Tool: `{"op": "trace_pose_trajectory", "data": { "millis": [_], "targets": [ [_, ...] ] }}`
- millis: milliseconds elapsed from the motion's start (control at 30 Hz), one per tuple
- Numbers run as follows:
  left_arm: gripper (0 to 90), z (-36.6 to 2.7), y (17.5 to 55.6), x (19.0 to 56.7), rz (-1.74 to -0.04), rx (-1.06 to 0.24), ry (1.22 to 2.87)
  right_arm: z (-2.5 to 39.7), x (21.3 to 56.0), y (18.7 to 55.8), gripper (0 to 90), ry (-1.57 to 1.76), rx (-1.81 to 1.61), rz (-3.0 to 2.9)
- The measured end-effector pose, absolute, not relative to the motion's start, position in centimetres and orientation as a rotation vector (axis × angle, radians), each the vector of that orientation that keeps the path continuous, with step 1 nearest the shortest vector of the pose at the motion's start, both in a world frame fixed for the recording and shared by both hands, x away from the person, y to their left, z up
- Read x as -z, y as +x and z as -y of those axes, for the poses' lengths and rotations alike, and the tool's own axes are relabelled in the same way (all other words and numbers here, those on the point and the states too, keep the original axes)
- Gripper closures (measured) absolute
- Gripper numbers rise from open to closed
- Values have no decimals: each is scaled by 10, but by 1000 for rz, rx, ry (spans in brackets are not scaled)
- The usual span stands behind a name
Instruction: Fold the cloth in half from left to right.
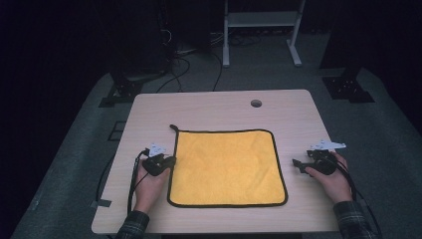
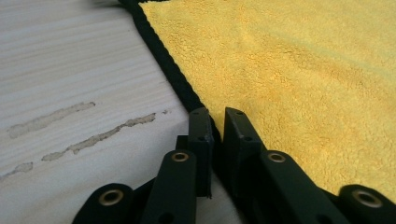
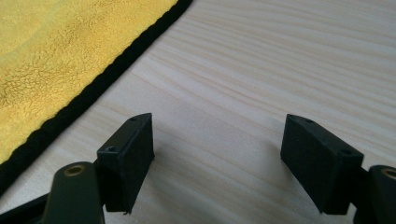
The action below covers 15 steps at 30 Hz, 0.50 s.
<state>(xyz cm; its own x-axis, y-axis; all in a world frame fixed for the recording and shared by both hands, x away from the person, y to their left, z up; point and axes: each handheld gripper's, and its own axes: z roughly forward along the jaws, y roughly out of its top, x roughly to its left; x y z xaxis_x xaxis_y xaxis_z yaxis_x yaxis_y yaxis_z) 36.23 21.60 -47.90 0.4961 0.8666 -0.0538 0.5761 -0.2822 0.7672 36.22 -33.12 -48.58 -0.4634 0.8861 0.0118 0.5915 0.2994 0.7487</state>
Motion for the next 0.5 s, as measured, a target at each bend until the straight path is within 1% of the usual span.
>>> {"op": "trace_pose_trajectory", "data": {
  "millis": [100,167,367,500],
  "targets": [
    [863,-214,362,479,-1198,-480,1976,331,486,362,245,1321,-986,-2167],
    [876,-214,362,479,-1198,-478,1977,331,486,362,242,1321,-986,-2167],
    [879,-225,368,481,-1222,-357,1906,331,486,362,242,1318,-987,-2168],
    [879,-226,368,479,-1209,-321,1878,331,486,362,242,1319,-987,-2168]
  ]
}}
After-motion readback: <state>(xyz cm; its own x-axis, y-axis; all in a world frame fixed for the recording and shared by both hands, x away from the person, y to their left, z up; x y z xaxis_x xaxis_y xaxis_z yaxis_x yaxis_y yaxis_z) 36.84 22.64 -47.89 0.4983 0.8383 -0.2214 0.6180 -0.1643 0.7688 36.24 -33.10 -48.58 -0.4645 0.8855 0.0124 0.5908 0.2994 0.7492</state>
